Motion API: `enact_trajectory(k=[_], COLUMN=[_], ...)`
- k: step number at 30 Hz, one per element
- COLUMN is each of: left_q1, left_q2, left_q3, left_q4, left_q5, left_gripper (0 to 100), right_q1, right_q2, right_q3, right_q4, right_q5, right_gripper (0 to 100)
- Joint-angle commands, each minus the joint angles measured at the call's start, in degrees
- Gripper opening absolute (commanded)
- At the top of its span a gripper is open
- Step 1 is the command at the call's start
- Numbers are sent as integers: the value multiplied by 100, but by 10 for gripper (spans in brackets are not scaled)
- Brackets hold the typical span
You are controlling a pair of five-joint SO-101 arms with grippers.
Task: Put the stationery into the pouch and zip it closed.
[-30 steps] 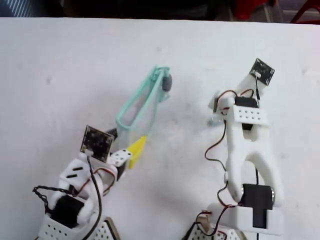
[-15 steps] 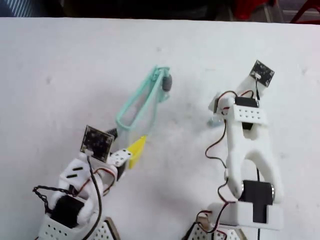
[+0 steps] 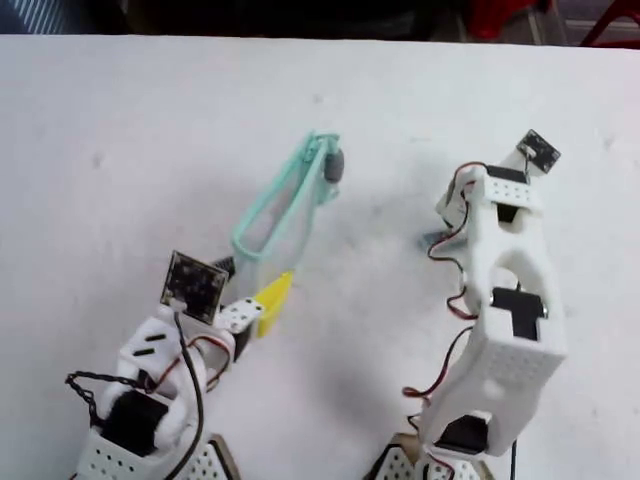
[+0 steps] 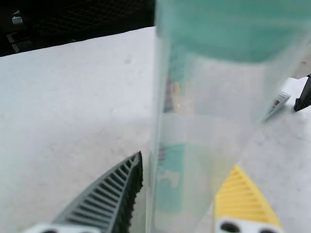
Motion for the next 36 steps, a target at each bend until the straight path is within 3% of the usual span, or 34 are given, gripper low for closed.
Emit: enact_trajectory(k=[1, 9, 18, 20, 24, 28, 31, 36], left_q1=[-57, -57, -57, -57, -57, -57, -57, -57], left_q2=[-22, -22, -22, -22, -22, -22, -22, -22], left_q3=[-255, -255, -255, -264, -264, -264, -264, -264], left_q4=[-9, -9, -9, -9, -9, -9, -9, -9], left_q5=[53, 53, 53, 53, 53, 53, 53, 53], left_gripper=[241, 241, 241, 241, 241, 241, 241, 241], right_q1=[22, -356, -356, -347, -347, -374, -435, -716], right_q2=[66, -198, 75, 84, 84, 75, 48, -224], right_q3=[-281, -281, -290, -290, -290, -290, -396, -607], right_q4=[57, 646, 391, 391, 400, 418, 637, 1077], right_q5=[-35, -35, -79, -79, -70, -26, 466, 1952], right_gripper=[191, 193, 190, 164, 20, 36, 16, 17])
